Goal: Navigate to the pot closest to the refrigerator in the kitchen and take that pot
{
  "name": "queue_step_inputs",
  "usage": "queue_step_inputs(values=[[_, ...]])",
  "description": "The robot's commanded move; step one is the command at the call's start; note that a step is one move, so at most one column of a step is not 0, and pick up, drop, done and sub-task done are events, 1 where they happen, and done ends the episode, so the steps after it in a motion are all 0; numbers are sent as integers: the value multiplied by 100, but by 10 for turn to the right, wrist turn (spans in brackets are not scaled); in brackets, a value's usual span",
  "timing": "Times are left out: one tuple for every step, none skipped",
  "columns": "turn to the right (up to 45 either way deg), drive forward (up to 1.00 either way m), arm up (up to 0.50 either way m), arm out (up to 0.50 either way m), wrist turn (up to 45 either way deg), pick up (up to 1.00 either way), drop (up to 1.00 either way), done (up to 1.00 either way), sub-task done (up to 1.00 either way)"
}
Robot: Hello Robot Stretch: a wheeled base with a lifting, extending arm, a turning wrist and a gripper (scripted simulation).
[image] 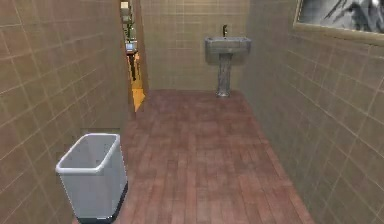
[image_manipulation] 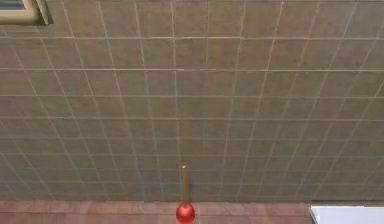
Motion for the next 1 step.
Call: queue_step_inputs(values=[[0, 100, 0, 0, 0, 0, 0, 0, 0]])
